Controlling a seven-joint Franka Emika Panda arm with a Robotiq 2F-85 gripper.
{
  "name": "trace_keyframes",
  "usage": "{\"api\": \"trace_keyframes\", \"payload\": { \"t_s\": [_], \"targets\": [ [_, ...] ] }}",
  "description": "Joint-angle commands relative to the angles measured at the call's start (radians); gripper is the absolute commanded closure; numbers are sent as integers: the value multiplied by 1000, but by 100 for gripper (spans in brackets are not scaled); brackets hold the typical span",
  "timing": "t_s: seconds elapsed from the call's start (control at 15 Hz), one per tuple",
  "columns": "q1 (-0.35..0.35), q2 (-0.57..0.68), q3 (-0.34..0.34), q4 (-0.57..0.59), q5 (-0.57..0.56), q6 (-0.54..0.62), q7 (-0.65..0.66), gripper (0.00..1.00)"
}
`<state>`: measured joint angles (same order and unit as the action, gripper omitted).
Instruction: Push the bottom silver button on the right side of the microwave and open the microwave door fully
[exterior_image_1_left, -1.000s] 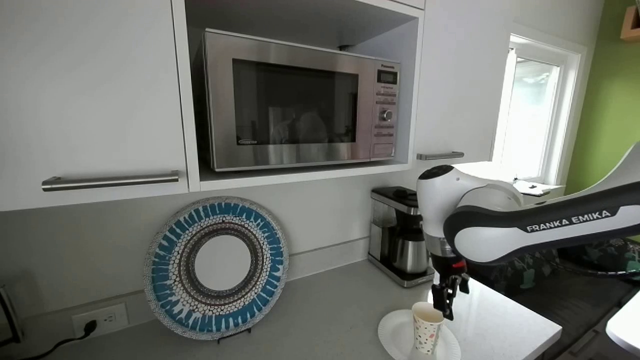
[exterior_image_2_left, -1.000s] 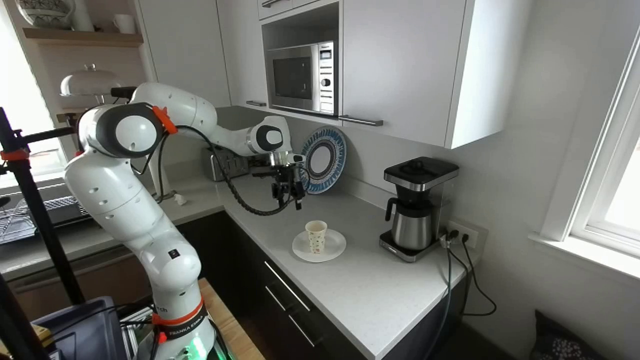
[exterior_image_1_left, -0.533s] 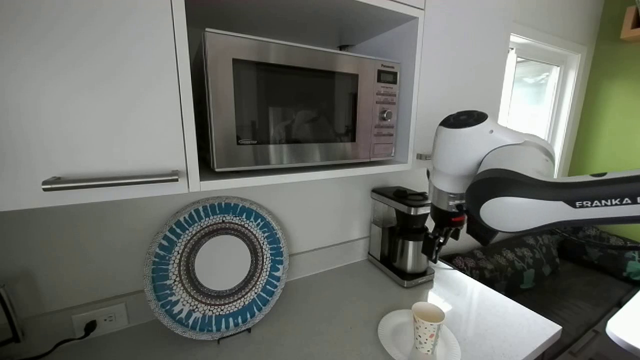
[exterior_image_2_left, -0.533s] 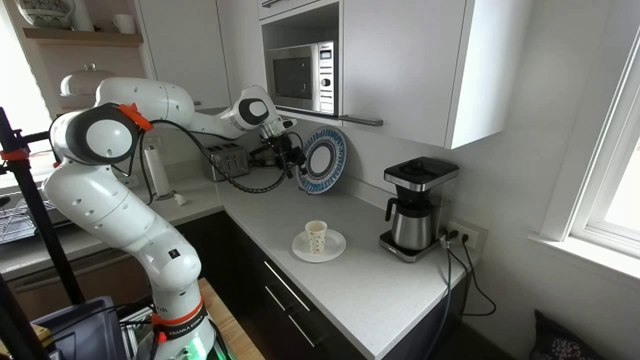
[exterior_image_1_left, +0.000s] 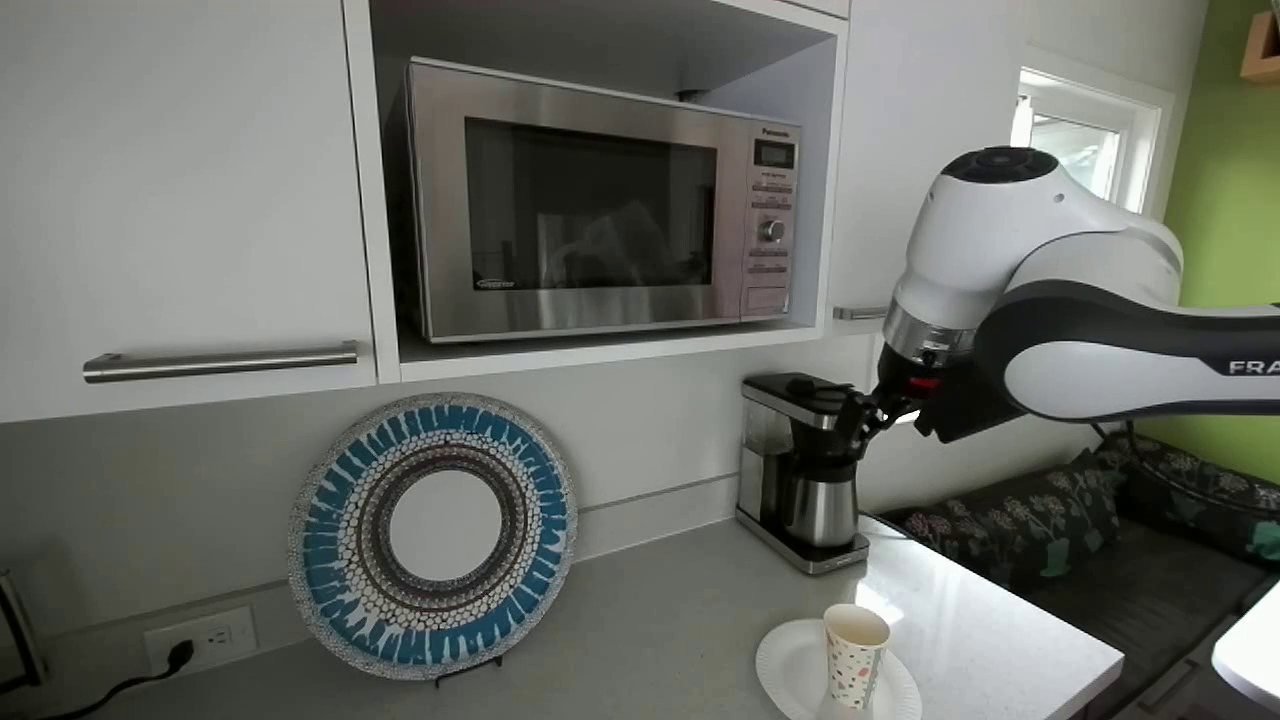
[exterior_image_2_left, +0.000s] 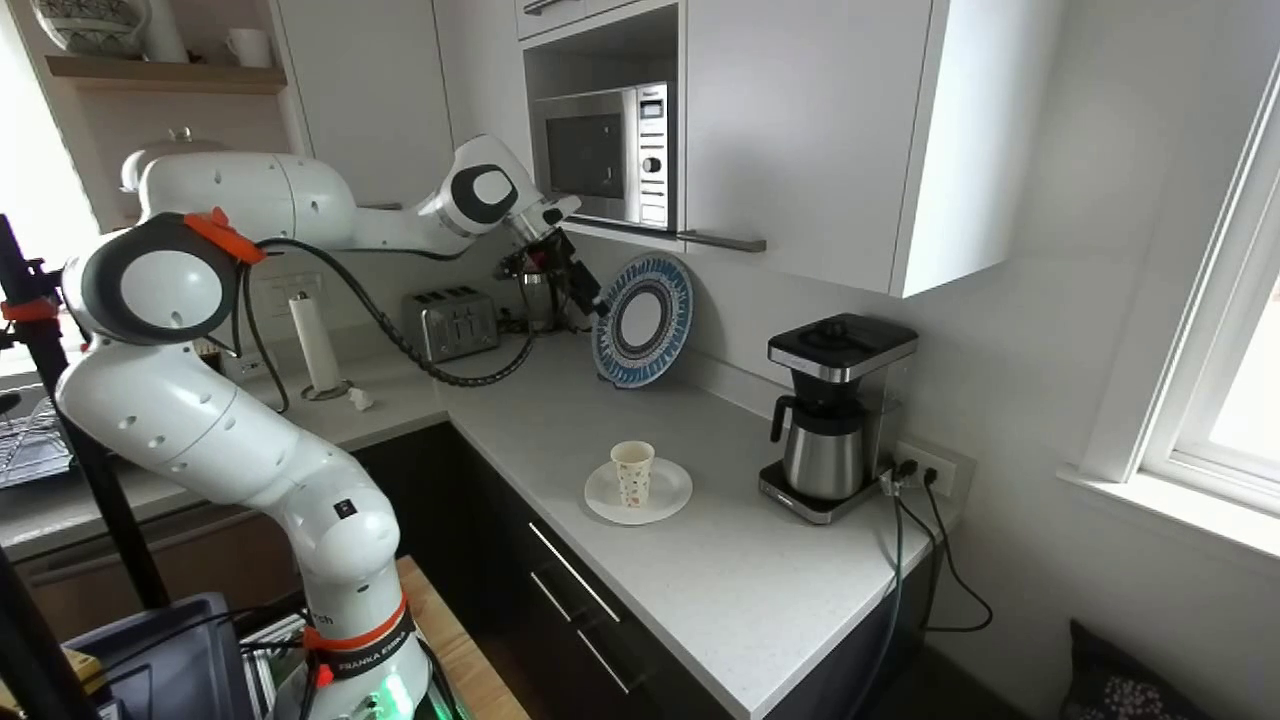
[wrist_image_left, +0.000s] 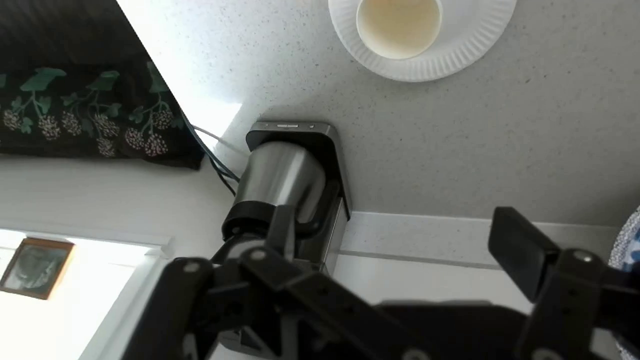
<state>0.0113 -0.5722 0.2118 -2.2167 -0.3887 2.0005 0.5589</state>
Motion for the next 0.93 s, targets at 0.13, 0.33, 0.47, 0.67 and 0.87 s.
{"api": "trace_keyframes", "payload": {
  "t_s": [0.13, 0.33, 0.47, 0.67, 0.87],
  "targets": [
    [-25, -12, 16, 3, 11, 3, 14, 0],
    [-15, -32, -12, 8, 61, 109, 52, 0],
    [-28, -48, -20, 19, 91, 181, 78, 0],
    [-49, -72, -32, 11, 157, 299, 120, 0],
    [-83, -87, -27, -4, 210, 430, 176, 0]
  ]
}}
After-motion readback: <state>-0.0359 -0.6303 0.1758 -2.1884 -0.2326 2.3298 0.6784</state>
